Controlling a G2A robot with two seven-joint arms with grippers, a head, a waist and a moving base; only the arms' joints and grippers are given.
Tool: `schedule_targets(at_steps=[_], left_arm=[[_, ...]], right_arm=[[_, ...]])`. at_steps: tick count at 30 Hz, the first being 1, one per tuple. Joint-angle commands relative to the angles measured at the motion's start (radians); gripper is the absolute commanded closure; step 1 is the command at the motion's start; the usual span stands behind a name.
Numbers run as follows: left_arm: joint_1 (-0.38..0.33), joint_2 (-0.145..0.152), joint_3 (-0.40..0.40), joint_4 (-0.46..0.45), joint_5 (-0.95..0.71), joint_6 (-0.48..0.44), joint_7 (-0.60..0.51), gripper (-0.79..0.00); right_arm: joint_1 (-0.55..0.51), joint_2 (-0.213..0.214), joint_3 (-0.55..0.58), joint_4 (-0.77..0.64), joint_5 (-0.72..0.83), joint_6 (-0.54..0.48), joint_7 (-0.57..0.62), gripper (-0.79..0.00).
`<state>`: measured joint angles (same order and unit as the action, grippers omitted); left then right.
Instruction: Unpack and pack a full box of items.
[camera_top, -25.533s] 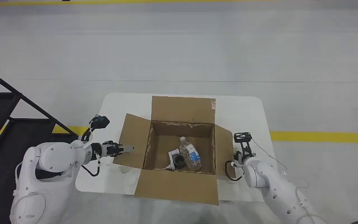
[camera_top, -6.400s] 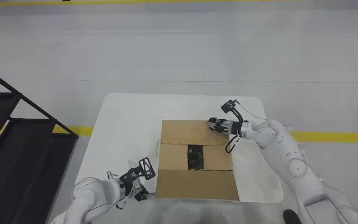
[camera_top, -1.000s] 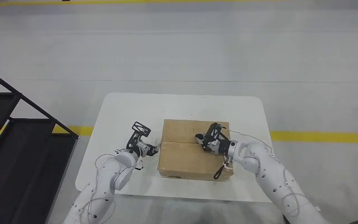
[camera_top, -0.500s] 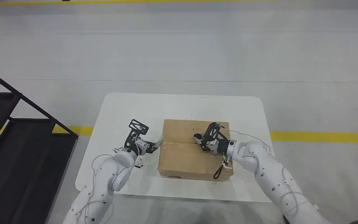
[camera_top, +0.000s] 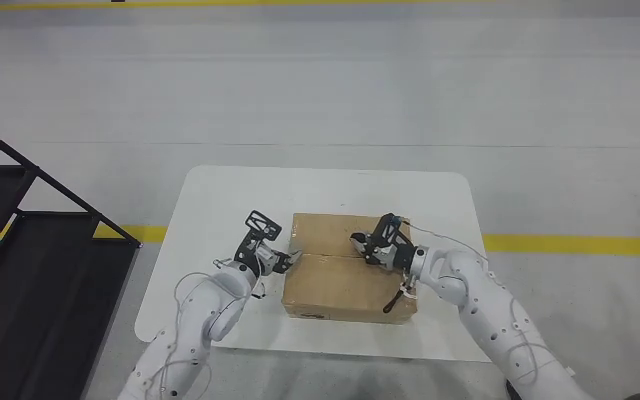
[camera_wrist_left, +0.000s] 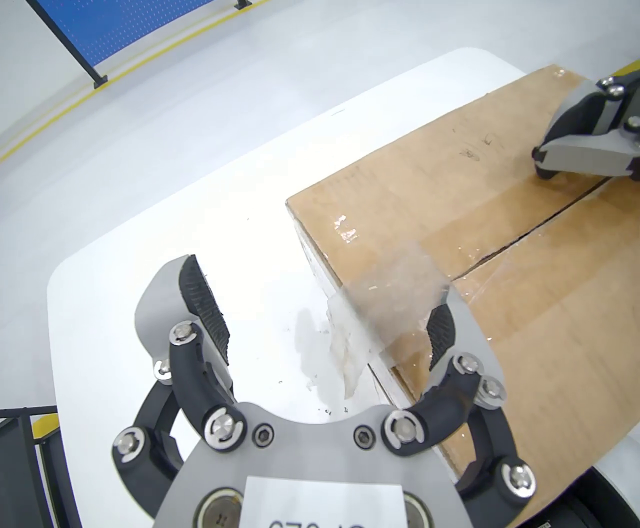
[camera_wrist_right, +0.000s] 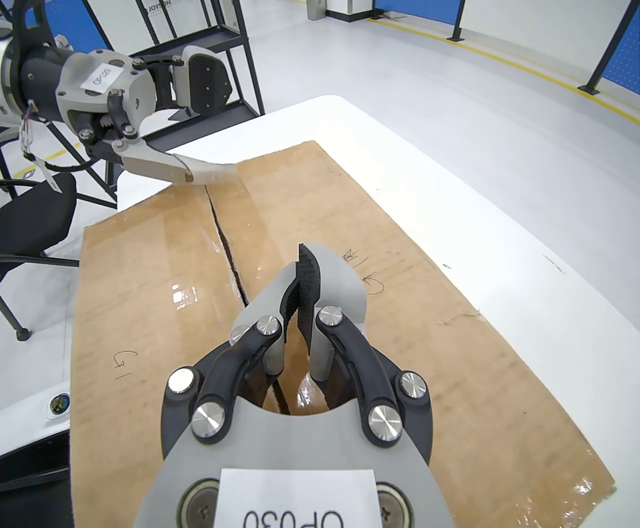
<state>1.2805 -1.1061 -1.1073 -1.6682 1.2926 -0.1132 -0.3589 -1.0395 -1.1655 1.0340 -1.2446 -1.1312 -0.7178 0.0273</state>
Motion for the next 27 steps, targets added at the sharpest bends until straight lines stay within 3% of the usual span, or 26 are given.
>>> schedule_targets(at_steps=[1,27], left_arm=[[-0.008,-0.004,0.013,0.005,0.019,0.006,-0.002,-0.785],[-0.096,-0.054,0.114,0.045,0.101,0.042,-0.027,-0.785]], right_arm=[[-0.009,0.005,0.018,-0.017,-0.004,0.001,0.000,0.000],[-0.166,0.060,0.239,-0.134,0.012,0.040,0.004,0.000]])
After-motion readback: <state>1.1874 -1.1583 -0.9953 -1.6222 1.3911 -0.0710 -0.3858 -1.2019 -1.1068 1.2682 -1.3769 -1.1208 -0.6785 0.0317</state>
